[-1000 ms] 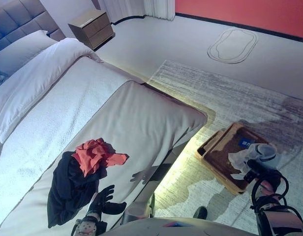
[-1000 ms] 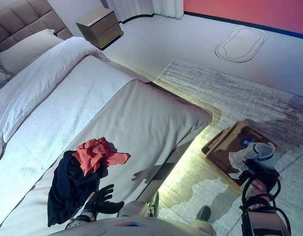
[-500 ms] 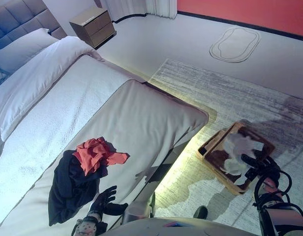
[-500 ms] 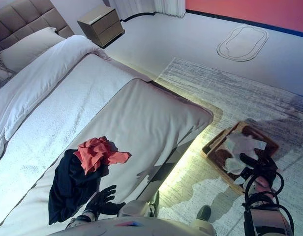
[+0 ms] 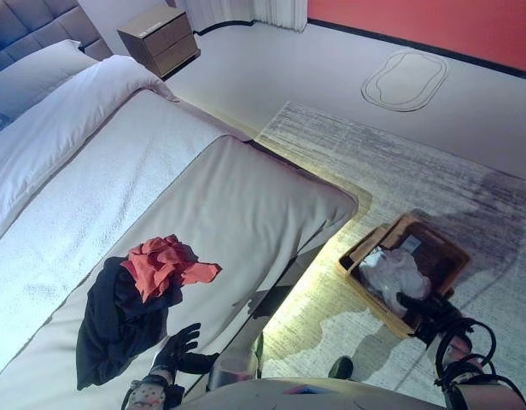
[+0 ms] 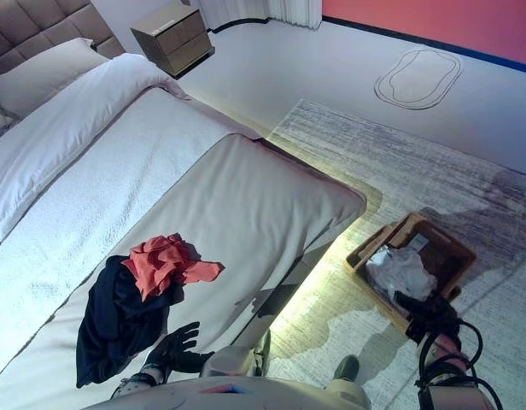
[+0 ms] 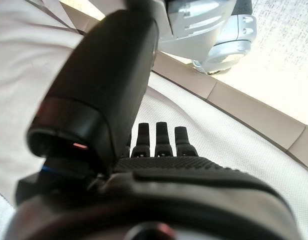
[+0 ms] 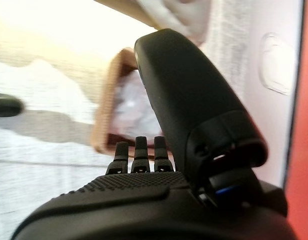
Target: Pick up the clothes from the bed and place them into the basket
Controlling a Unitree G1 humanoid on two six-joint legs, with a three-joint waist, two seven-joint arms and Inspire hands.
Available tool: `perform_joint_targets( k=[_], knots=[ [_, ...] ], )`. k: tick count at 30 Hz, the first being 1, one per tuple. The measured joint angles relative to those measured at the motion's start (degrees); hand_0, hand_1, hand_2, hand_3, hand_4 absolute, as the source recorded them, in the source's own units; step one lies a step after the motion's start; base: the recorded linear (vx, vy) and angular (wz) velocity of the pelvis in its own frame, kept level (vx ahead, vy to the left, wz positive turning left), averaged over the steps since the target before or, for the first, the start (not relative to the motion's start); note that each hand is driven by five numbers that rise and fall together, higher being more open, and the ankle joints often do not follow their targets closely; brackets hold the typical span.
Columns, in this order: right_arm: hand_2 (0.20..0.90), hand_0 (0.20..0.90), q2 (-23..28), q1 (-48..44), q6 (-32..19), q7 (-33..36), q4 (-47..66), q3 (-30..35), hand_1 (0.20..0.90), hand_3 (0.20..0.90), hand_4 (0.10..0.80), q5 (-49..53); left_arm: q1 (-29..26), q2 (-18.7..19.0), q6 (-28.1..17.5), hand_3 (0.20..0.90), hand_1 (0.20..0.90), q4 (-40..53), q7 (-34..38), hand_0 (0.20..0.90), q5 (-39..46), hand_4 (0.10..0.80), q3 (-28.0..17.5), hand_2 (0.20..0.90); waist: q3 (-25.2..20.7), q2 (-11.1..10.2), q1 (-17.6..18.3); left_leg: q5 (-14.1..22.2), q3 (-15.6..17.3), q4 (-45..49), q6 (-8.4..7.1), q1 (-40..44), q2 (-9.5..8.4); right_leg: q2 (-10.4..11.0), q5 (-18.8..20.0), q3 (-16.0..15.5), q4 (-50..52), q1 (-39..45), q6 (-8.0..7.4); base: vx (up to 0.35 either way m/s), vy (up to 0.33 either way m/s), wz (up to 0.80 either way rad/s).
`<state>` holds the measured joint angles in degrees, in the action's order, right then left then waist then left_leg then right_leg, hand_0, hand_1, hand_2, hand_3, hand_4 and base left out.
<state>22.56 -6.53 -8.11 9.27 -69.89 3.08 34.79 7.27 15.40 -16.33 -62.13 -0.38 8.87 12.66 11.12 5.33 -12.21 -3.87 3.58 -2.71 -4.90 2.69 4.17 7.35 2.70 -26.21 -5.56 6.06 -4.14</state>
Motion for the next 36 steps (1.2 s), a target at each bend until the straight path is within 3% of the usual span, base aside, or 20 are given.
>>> perform_joint_targets(
  k=[6, 11, 14, 15, 16, 17, 18, 19, 20, 21, 22, 25, 27, 28, 29, 31, 32, 33, 34, 36],
  knots=[
    [0.9, 0.9, -1.87, 1.14, 0.11, -0.71, -0.03, -9.85, 0.9, 0.9, 0.8, -10.72, -0.6, 0.43, -0.08, 0.9, 0.9, 0.29, 0.01, 0.9, 0.15, 0.8, -1.36, 0.9, -0.37, -1.57, -1.3, -0.59, -2.88, 0.91, -0.89, -0.86, 0.08, -0.21, -0.31, -2.64, 0.0, 1.15, -0.29, -0.061, -0.054, 0.22],
    [0.9, 0.9, -2.21, 0.44, -0.34, -0.28, 0.5, -13.35, 0.9, 0.9, 0.8, -14.87, -0.48, 0.29, -0.18, 0.9, 0.9, 0.21, -0.15, 0.9, 0.29, 0.8, -3.67, 0.9, -1.36, -2.64, -5.68, -0.57, -6.6, 2.1, -1.12, -2.57, -0.23, -0.56, -0.7, -5.78, 0.19, 2.6, -0.37, 0.027, -0.048, 0.36],
    [0.9, 0.9, -2.85, -0.21, -0.29, 0.47, 1.18, -16.58, 0.9, 0.9, 0.8, -17.05, -0.42, 0.67, -0.2, 0.9, 0.9, -0.79, -0.57, 0.9, 0.14, 0.8, -6.38, 0.9, -1.53, -3.16, -7.07, 0.72, -8.08, 1.73, -2.12, -3.59, -0.12, -1.42, -1.17, -7.79, 0.3, 3.71, -1.0, 0.024, 0.023, 0.6],
    [0.9, 0.9, -3.08, -0.11, -0.16, 0.65, 2.16, -17.61, 0.9, 0.9, 0.8, -18.04, -0.48, 0.98, -0.2, 0.9, 0.9, -1.29, -0.75, 0.9, 0.0, 0.8, -6.84, 0.9, -1.66, -3.41, -7.27, 0.74, -6.67, 1.48, -2.08, -4.2, 0.46, -1.09, -1.51, -9.36, 0.29, 3.99, -0.95, -0.136, 0.171, 0.9],
    [0.9, 0.9, -3.01, 0.35, -0.06, 0.6, 3.7, -17.83, 0.9, 0.9, 0.8, -18.74, -1.31, 1.05, -0.08, 0.9, 0.9, -1.92, -1.23, 0.9, -0.09, 0.8, -6.71, 0.9, -1.69, -3.48, -6.81, 1.99, -4.07, 0.98, -0.28, -4.82, 0.94, -1.55, -1.51, -11.42, 0.87, 4.28, -0.92, -0.168, 0.243, 1.18],
    [0.9, 0.9, -3.07, 1.42, -0.05, 0.82, 6.22, -18.16, 0.9, 0.9, 0.8, -19.3, -1.85, 1.4, -0.03, 0.9, 0.9, -3.1, -1.72, 0.9, -0.49, 0.8, -7.09, 0.9, -1.4, -4.12, -5.9, 4.99, 5.53, 2.53, -0.54, -6.37, 3.48, -1.02, -1.14, -14.88, 0.42, 5.17, -0.42, -0.079, 0.289, 1.55],
    [0.9, 0.9, -3.13, 2.0, -0.12, 0.57, 7.81, -18.71, 0.9, 0.9, 0.8, -20.39, -3.23, 1.83, 0.51, 0.9, 0.9, -3.44, -2.03, 0.9, -0.56, 0.8, -6.82, 0.9, -0.6, -6.17, -4.29, 4.66, 10.54, 5.01, 0.16, -7.18, 3.66, 1.44, -2.62, -18.39, 0.29, 5.37, 1.48, -0.008, 0.335, 1.69],
    [0.9, 0.9, -3.1, 1.5, -0.26, 0.33, 8.39, -18.99, 0.9, 0.9, 0.8, -22.89, -2.88, 1.66, 2.65, 0.9, 0.9, -3.47, -2.23, 0.9, -0.54, 0.8, -5.87, 0.9, -0.76, -6.29, -3.61, 4.07, 15.57, 7.0, 0.93, -7.27, 3.56, 2.69, -3.29, -20.48, 1.79, 6.24, 0.7, 0.039, 0.298, 1.36],
    [0.9, 0.9, -2.91, 1.25, -0.5, 0.35, 8.66, -19.25, 0.9, 0.9, 0.8, -24.26, -2.27, 1.24, 3.44, 0.9, 0.9, -3.5, -2.23, 0.9, -0.55, 0.8, -5.58, 0.9, -1.18, -5.79, -2.73, 3.91, 16.92, 6.62, 1.3, -6.27, 3.65, 3.1, -4.57, -21.32, 3.29, 6.38, -0.94, 0.074, 0.227, 0.89],
    [0.9, 0.9, -2.8, 1.22, -0.67, 0.37, 9.4, -19.33, 0.9, 0.9, 0.8, -26.22, -1.93, 0.72, 3.98, 0.9, 0.9, -3.57, -2.15, 0.9, -0.54, 0.8, -5.36, 0.9, -1.91, -4.65, -2.29, 1.14, 16.71, 5.21, 2.87, -5.69, 3.44, 3.83, -5.82, -21.66, 6.19, 6.39, -2.4, 0.069, 0.156, 0.43],
    [0.9, 0.9, -3.09, 1.04, -0.79, 0.18, 9.78, -19.46, 0.9, 0.9, 0.8, -27.51, -1.55, 0.72, 3.96, 0.9, 0.9, -3.37, -2.12, 0.9, -0.53, 0.8, -4.89, 0.9, -2.03, -4.57, -2.55, -1.34, 16.5, 4.82, 3.95, -5.1, 3.22, 4.24, -6.41, -20.84, 8.08, 6.34, -2.87, 0.092, 0.19, 0.23],
    [0.9, 0.9, -4.22, 1.11, -0.77, 0.18, 11.67, -20.42, 0.9, 0.9, 0.8, -32.11, -2.48, 2.55, 4.15, 0.9, 0.9, -2.9, -1.4, 0.9, -0.87, 0.8, -3.1, 0.9, -2.78, -6.95, -1.56, -0.72, 15.37, 2.48, 4.69, -4.21, -0.12, 7.86, -6.24, -19.66, 13.05, 5.98, -3.89, 0.174, 0.337, 0.41],
    [0.9, 0.9, -2.57, 1.38, -0.31, 1.12, 11.98, -21.88, 0.9, 0.9, 0.8, -35.54, -4.77, 2.81, 5.26, 0.9, 0.9, -3.17, -0.93, 0.9, -2.33, 0.8, 0.29, 0.9, -3.01, -5.78, 1.03, -0.6, 12.48, 1.53, 9.14, -2.29, -2.83, 16.98, -5.33, -13.91, 34.37, 0.65, -3.99, 0.082, 0.148, 1.11],
    [0.9, 0.9, -2.47, 1.46, -0.11, 1.47, 12.16, -22.88, 0.9, 0.9, 0.8, -36.57, -5.13, 3.48, 5.18, 0.9, 0.9, -2.01, -0.81, 0.9, -2.27, 0.8, 1.43, 0.9, -3.4, -5.57, 1.86, -0.87, 10.27, -0.36, 9.76, -1.13, -3.54, 19.04, -4.67, -8.88, 41.73, -3.12, -4.39, 0.039, -0.237, 1.2],
    [0.9, 0.9, -2.56, 1.34, -0.15, 1.7, 12.96, -24.37, 0.9, 0.9, 0.8, -37.2, -6.99, 4.3, 4.99, 0.9, 0.9, -0.66, 0.27, 0.9, -2.29, 0.8, 2.59, 0.9, -3.56, -5.13, 3.16, -1.63, 6.89, -1.59, 10.23, -1.31, -3.21, 16.0, -5.52, -2.95, 42.47, -6.26, -5.52, 0.069, -0.252, 1.13],
    [0.9, 0.9, -2.88, 1.21, -0.21, 1.9, 14.36, -24.37, 0.9, 0.9, 0.8, -37.19, -10.1, 5.02, 4.86, 0.9, 0.9, 0.59, 1.38, 0.9, -2.32, 0.8, 3.46, 0.9, -3.16, -4.35, 4.57, -2.8, 1.7, -1.95, 9.81, -2.9, -2.15, 8.5, -6.34, 2.45, 31.22, -6.44, -5.93, 0.122, -0.259, 1.36],
    [0.9, 0.9, -2.95, 0.75, -0.19, 2.05, 14.55, -24.25, 0.9, 0.9, 0.8, -37.22, -11.56, 5.2, 4.72, 0.9, 0.9, 1.22, 1.71, 0.9, -2.32, 0.8, 3.82, 0.9, -2.92, -5.26, 4.64, -2.85, 0.19, -2.27, 9.9, -3.01, -3.04, 6.63, -6.34, 3.22, 26.36, -7.32, -5.93, 0.197, -0.33, 1.28],
    [0.9, 0.9, -2.93, 0.41, -0.19, 2.43, 14.65, -24.26, 0.9, 0.9, 0.8, -37.33, -12.99, 5.25, 4.77, 0.9, 0.9, 1.1, 2.13, 0.9, -2.47, 0.8, 4.34, 0.9, -2.87, -5.81, 5.12, -3.42, -2.2, -2.36, 8.66, -3.08, -3.68, 4.94, -6.17, 5.35, 20.11, -6.77, -5.68, 0.226, -0.297, 1.3],
    [0.9, 0.9, -2.79, -0.08, -0.2, 3.07, 14.77, -24.28, 0.9, 0.9, 0.8, -37.99, -13.9, 5.28, 4.84, 0.9, 0.9, 0.92, 2.73, 0.9, -2.84, 0.8, 5.13, 0.9, -2.85, -6.25, 6.62, -2.96, -5.74, -2.36, 8.47, -3.1, -4.35, 2.36, -5.96, 7.49, 13.05, -6.69, -5.58, 0.257, -0.245, 1.25],
    [0.9, 0.9, -2.77, -0.45, -0.2, 3.76, 14.82, -24.29, 0.9, 0.9, 0.8, -38.28, -13.82, 5.6, 4.94, 0.9, 0.9, 0.55, 3.25, 0.9, -2.74, 0.8, 5.05, 0.9, -2.78, -7.97, 6.75, -2.33, -7.51, -2.64, 8.89, -2.9, -5.36, 1.5, -4.3, 8.62, 6.95, -5.73, -3.84, 0.233, -0.201, 1.07]
  ],
)
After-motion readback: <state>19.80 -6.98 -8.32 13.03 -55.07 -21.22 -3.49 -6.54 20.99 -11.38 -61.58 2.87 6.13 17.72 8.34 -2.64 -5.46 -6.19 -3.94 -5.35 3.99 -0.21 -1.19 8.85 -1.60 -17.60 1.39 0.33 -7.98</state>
